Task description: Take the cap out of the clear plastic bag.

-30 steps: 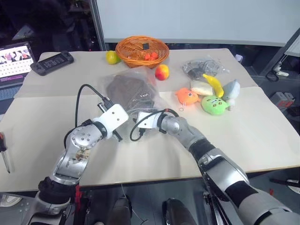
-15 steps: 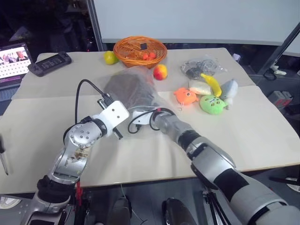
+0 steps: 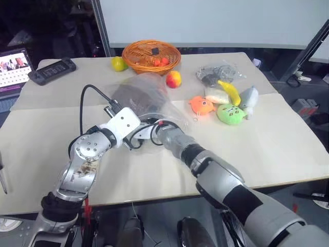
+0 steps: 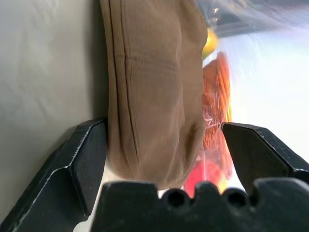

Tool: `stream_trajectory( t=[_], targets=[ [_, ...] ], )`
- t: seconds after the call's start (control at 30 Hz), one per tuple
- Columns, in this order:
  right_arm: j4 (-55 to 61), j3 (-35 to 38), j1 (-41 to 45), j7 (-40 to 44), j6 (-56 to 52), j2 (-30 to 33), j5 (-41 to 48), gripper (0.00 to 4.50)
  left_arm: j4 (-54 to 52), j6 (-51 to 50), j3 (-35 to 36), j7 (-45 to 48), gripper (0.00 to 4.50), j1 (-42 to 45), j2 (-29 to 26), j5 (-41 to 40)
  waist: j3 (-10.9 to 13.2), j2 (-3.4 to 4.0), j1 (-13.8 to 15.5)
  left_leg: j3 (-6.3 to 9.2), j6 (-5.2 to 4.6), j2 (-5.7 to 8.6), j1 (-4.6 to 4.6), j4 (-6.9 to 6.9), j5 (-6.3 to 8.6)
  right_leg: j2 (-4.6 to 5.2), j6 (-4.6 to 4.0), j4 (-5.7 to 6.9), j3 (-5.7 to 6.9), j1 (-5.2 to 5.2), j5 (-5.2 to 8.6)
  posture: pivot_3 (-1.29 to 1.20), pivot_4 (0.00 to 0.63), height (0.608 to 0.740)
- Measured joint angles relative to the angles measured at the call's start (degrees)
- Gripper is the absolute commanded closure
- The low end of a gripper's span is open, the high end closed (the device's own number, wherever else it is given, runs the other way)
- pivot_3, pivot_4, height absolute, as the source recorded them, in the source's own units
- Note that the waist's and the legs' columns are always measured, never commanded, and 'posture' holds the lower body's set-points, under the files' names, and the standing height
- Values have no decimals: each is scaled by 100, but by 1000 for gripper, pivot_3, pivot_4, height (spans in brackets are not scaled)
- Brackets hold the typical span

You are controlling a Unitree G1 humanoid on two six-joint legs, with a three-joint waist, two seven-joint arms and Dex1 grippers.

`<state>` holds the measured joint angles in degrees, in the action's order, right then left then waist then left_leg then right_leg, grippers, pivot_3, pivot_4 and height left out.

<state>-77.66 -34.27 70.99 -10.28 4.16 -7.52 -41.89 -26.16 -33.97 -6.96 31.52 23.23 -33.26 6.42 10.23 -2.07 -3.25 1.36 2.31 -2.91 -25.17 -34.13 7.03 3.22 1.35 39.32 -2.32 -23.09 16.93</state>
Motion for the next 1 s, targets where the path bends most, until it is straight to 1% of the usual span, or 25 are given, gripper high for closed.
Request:
stream_trajectory(
  t=[0.13, 0.23, 0.27, 0.3, 0.43, 0.47, 0.5, 0.57, 0.6, 0.8, 1.0],
  targets=[
    [-12, 83, 6, 3, -101, -13, 49, 0, -44, -5, -6, 7, 4453, 0, 0, -3, 0, 0, 28, 0, 0, 0, 0, 0, 0, 0, 0, -1, 0, 0, 0, 0, 150, 740],
    [-42, 86, 7, 21, -102, -22, 49, 694, -54, -26, -6, 23, 4500, -8, -1, -4, 0, 0, 40, -1, 0, 0, 0, 0, 0, 0, 0, -1, 0, -1, 0, 0, 150, 740],
    [-68, 80, 6, 26, -98, -24, 45, 1122, -55, -39, -9, 38, 4500, -26, -1, -7, 0, 0, 45, -1, 0, 0, -1, 0, 0, 0, 0, -1, 0, -3, 0, 0, 150, 740],
    [-98, 74, 6, 27, -97, -24, 43, 1348, -56, -54, -10, 47, 4500, -47, -2, -10, 0, 0, 47, -1, 0, 0, -2, 0, 0, 0, 0, -2, 0, -4, 0, 0, 150, 740],
    [-126, 52, 6, 26, -87, -27, 41, 2733, -64, -104, -10, 49, 4500, -56, -2, -12, 0, 0, 46, -2, 0, 0, -3, 5, 0, -1, 0, -4, -1, -6, 0, 0, 150, 740],
    [-127, 42, 6, 25, -84, -29, 41, 3151, -65, -109, -10, 49, 4500, -56, -2, -12, 1, 0, 45, -1, 0, 0, -3, 5, 0, -1, 0, -4, -1, -6, 0, 0, 150, 740],
    [-127, 30, 6, 25, -80, -30, 41, 3401, -66, -113, -10, 49, 4500, -56, -2, -11, 0, 0, 46, -1, 0, 0, -3, 5, 0, -1, 0, -3, -1, -6, 0, 0, 150, 740],
    [-126, 18, 6, 6, -78, -31, 42, 4152, -70, -114, -10, 47, 4500, -56, -2, -11, 0, 0, 46, -2, 0, 0, -3, 5, 0, 0, 0, -4, -1, -5, 0, 0, 150, 740],
    [-110, 20, 8, -17, -75, -31, 42, 4450, -101, -114, -4, 40, 4500, -55, -2, -8, 0, 0, 42, -2, 0, 0, -2, 5, 0, 0, 0, -4, -1, -3, 0, 0, 150, 740],
    [-101, 72, 9, -2, -24, -33, 74, 4484, -118, -107, -4, 23, 4500, -55, -1, -3, -1, 1, 29, -2, 0, 0, 0, 5, 0, -1, 0, -3, -1, -3, 0, 0, 150, 740],
    [-82, 300, -15, 91, 561, 9, 338, 4484, -240, -25, 32, -56, 4500, -58, 10, -5, -1, 1, -10, -2, 0, 0, 0, 5, 0, -1, 0, -4, -3, -4, 0, 0, 150, 740]
  ],
)
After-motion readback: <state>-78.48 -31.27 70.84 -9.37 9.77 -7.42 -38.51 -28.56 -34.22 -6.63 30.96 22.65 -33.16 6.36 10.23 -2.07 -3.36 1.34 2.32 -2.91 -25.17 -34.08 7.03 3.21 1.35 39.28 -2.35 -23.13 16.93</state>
